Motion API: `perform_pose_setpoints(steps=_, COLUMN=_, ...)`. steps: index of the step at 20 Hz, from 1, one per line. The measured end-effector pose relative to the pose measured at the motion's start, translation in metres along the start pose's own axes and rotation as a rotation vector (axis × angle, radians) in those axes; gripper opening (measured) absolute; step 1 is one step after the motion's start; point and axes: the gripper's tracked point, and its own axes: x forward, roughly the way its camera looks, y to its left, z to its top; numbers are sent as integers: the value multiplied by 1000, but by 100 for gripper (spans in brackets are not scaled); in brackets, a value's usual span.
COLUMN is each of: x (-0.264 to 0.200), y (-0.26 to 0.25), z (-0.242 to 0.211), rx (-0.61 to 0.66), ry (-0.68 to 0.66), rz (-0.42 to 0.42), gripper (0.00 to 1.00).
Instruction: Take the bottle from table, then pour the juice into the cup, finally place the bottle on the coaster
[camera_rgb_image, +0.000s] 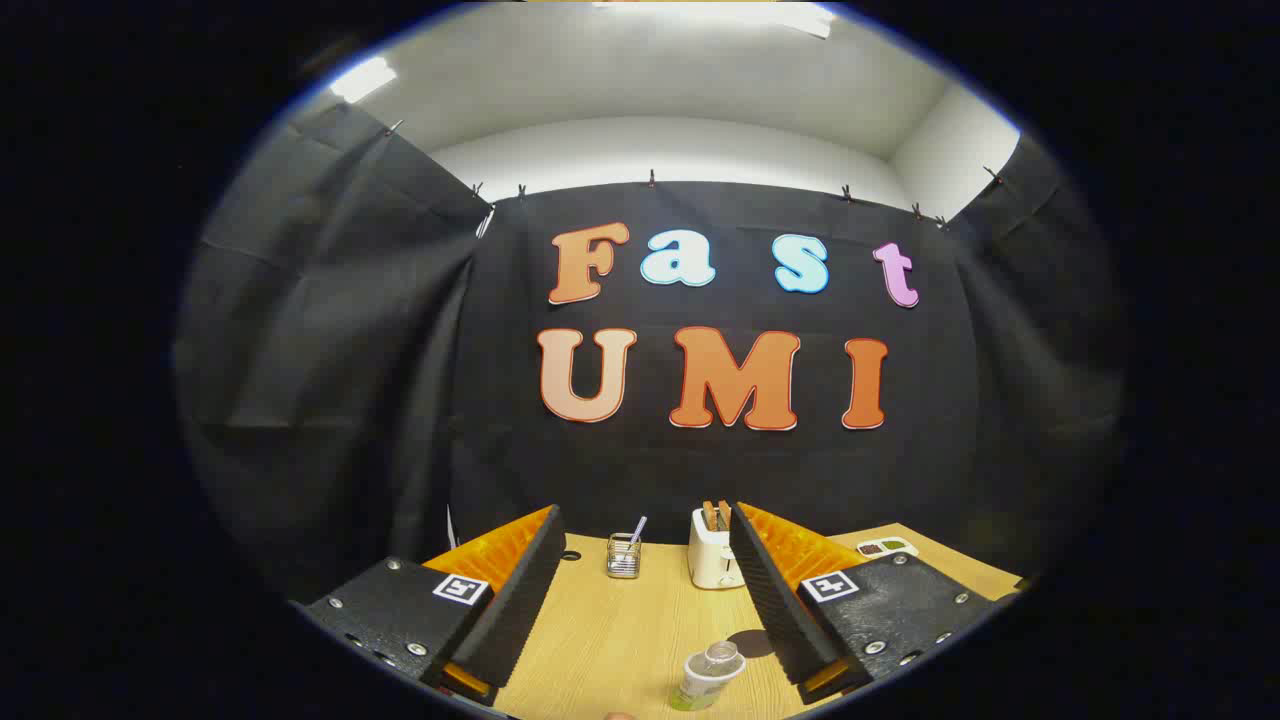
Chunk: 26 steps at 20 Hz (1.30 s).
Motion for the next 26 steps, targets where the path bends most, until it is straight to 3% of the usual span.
perform_pose_setpoints(steps=19, x=2, y=-23, z=-10, rx=22, ry=15, rz=-59, gripper=98)
perform_pose_setpoints(steps=26, x=7, y=-47, z=-56, rx=53, ry=65, rz=-105, gripper=98)
